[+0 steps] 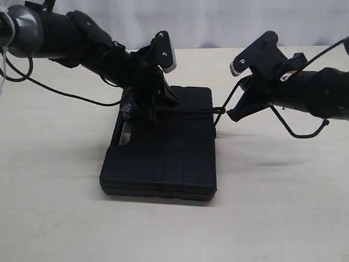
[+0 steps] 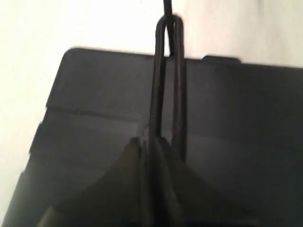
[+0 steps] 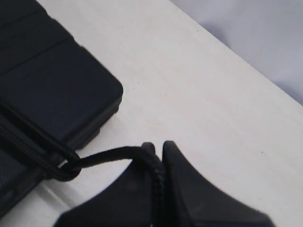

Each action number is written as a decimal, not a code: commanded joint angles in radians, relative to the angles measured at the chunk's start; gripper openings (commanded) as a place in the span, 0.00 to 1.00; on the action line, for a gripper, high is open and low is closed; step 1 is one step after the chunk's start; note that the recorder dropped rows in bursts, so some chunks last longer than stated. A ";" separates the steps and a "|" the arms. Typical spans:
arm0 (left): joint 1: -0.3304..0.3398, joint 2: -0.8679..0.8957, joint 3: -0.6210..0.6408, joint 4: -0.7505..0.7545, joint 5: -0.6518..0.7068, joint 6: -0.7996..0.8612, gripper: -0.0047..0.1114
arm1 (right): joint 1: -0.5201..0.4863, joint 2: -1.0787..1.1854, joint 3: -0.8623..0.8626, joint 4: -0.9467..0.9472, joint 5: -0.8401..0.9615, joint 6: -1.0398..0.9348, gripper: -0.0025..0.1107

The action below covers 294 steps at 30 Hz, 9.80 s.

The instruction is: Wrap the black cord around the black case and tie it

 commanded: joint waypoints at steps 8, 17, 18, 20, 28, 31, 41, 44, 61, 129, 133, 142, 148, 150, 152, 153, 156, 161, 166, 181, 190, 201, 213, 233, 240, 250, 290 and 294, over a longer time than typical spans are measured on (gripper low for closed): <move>-0.018 0.018 0.001 -0.192 0.020 0.200 0.23 | -0.002 -0.026 0.010 -0.029 -0.061 0.100 0.06; -0.057 0.050 0.001 -0.264 0.016 0.312 0.35 | -0.002 -0.026 0.010 -0.029 -0.057 0.099 0.06; -0.057 0.056 0.001 -0.264 0.014 0.320 0.35 | -0.002 -0.026 0.010 -0.029 -0.057 0.099 0.06; -0.057 0.068 0.001 -0.262 -0.003 0.322 0.34 | -0.002 -0.026 0.010 -0.029 -0.057 0.099 0.06; -0.057 0.078 0.001 -0.164 -0.062 0.306 0.04 | -0.002 -0.026 0.010 -0.029 -0.061 0.099 0.06; -0.057 0.083 0.001 -0.101 -0.072 0.268 0.04 | -0.002 -0.030 0.010 -0.027 -0.070 0.116 0.06; -0.056 0.082 0.001 0.069 -0.103 0.129 0.04 | -0.002 -0.100 0.083 -0.027 -0.216 0.181 0.06; -0.056 0.080 0.001 0.071 -0.101 0.125 0.04 | -0.005 -0.098 0.094 -0.027 -0.221 0.181 0.06; -0.021 0.069 0.001 0.177 -0.108 -0.002 0.04 | -0.336 0.179 0.086 0.034 -0.080 0.046 0.06; -0.021 -0.080 0.001 0.010 0.003 0.016 0.34 | -0.106 0.088 -0.034 0.025 0.309 -0.010 0.06; -0.021 -0.080 0.001 -0.065 -0.075 0.016 0.34 | -0.106 0.164 -0.072 0.050 0.289 -0.012 0.06; -0.021 -0.078 0.001 -0.064 -0.103 0.016 0.34 | -0.083 0.300 -0.141 0.107 0.298 -0.022 0.06; -0.021 -0.078 0.001 -0.064 -0.112 -0.003 0.34 | 0.013 0.350 -0.197 0.107 0.362 -0.036 0.06; -0.021 -0.078 0.001 -0.064 -0.112 -0.006 0.34 | 0.036 0.355 -0.211 0.107 0.371 -0.036 0.06; -0.021 -0.078 0.001 -0.064 -0.112 -0.006 0.34 | 0.061 0.355 -0.219 0.126 0.369 -0.032 0.06; -0.021 -0.078 0.001 -0.060 -0.112 -0.006 0.34 | 0.072 0.355 -0.224 0.135 0.369 -0.035 0.06; -0.021 -0.078 0.001 -0.052 -0.112 -0.006 0.34 | 0.101 0.355 -0.235 0.135 0.356 -0.036 0.06; -0.021 -0.078 0.001 -0.055 -0.112 -0.008 0.34 | 0.126 0.374 -0.258 0.232 0.252 -0.036 0.06; -0.021 -0.078 0.001 -0.056 -0.167 -0.059 0.34 | 0.130 0.371 -0.261 0.235 0.201 -0.051 0.06; 0.018 -0.213 0.001 -0.035 -0.075 -0.303 0.04 | 0.073 -0.017 -0.107 0.210 0.359 -0.093 0.06; 0.028 -0.419 0.194 -0.099 -0.316 -0.368 0.04 | 0.077 -0.272 0.019 0.248 0.247 -0.087 0.06; 0.025 -0.921 0.542 -0.150 -0.438 -0.360 0.04 | 0.080 -0.393 0.126 0.325 0.032 -0.030 0.06; 0.025 -1.517 0.880 -0.259 -0.561 -0.410 0.04 | 0.080 -0.566 0.180 0.325 0.093 0.018 0.06; 0.025 -1.856 0.932 -0.271 -0.422 -0.422 0.04 | 0.080 -1.133 0.446 0.325 0.077 0.181 0.06; 0.025 -1.856 0.932 -0.271 -0.418 -0.422 0.04 | 0.080 -1.269 0.498 0.325 0.095 0.199 0.06; 0.025 -1.856 0.932 -0.271 -0.418 -0.422 0.04 | 0.080 -1.335 0.500 0.325 0.100 0.201 0.06; 0.281 -2.061 1.228 1.008 -0.509 -1.712 0.04 | 0.080 -1.335 0.500 0.325 0.096 0.201 0.06; 0.353 -2.061 1.270 0.999 -0.511 -1.740 0.04 | 0.080 -1.335 0.500 0.325 0.096 0.201 0.06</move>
